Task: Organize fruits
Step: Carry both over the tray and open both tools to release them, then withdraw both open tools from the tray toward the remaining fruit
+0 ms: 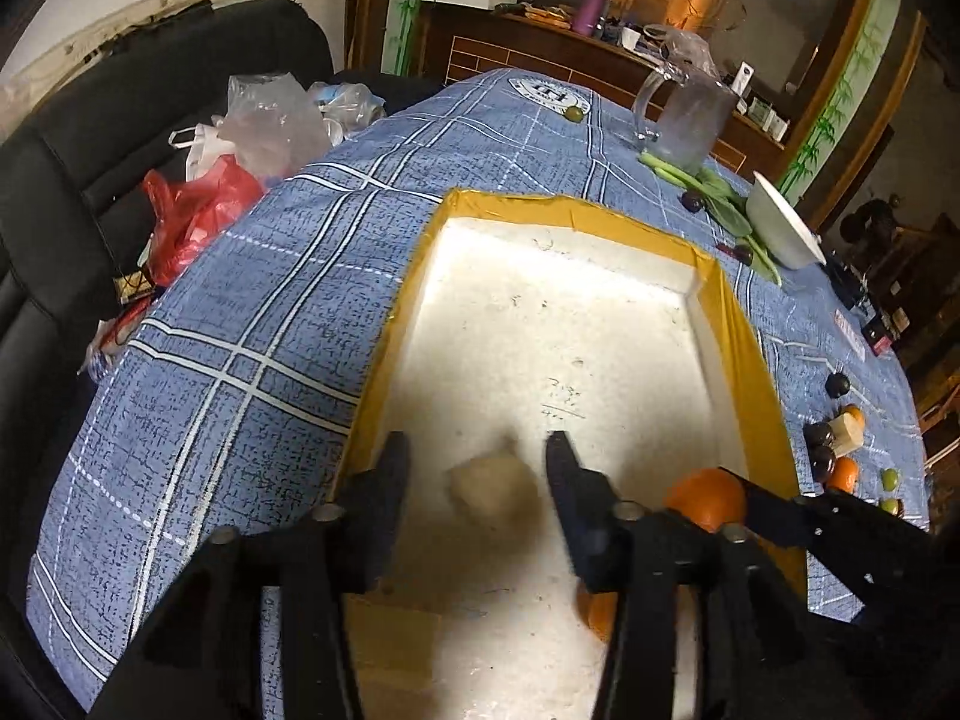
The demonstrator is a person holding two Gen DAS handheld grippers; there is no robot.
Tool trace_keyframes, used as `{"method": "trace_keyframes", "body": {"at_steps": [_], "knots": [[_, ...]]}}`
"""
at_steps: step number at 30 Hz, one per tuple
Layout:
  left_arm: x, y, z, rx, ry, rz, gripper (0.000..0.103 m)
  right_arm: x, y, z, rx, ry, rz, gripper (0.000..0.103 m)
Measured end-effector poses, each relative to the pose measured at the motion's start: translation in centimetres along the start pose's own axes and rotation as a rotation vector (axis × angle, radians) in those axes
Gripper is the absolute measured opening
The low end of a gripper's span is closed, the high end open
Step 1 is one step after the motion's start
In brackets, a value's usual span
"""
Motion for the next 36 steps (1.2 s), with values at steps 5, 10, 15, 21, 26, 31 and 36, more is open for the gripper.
{"method": "trace_keyframes", "body": {"at_steps": [5, 10, 15, 21, 26, 31, 36], "knots": [[-0.1, 0.1, -0.9, 0.012, 0.038, -0.014, 0.057, -0.2, -0.4, 0.4, 0.008, 0.026, -0.010, 0.046], [0.7, 0.3, -3.3, 0.065, 0.036, -0.005, 0.071, -0.1, -0.6, -1.4, 0.061, 0.031, -0.007, 0.058], [1.5, 0.8, -6.0, 0.114, 0.026, -0.005, 0.073, 0.4, -0.1, -4.1, 0.107, 0.019, 0.018, 0.058], [4.3, 2.2, -8.5, 0.155, 0.072, 0.011, 0.080, 2.2, 2.5, -7.3, 0.139, 0.019, 0.061, 0.058], [7.7, 3.5, -8.6, 0.134, 0.094, 0.077, 0.080, 5.5, 6.3, -10.3, 0.156, 0.053, 0.104, 0.058], [11.3, 4.9, -7.6, 0.091, 0.125, 0.133, 0.080, 11.7, 11.1, -13.2, 0.148, 0.157, 0.184, 0.062], [16.0, 6.3, -5.8, 0.037, 0.162, 0.221, 0.080, 18.8, 15.1, -15.7, 0.144, 0.248, 0.325, 0.062]]}}
Point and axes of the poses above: each gripper's, at about its wrist camera, not at the fingertips, and z roughly the way its jaws point, x to its right, y to its underside, the point moved 2 cm from there along z, roughly the way its jaws point, and after that the axes turned 3 degrees about y, right-handed, at the moved point
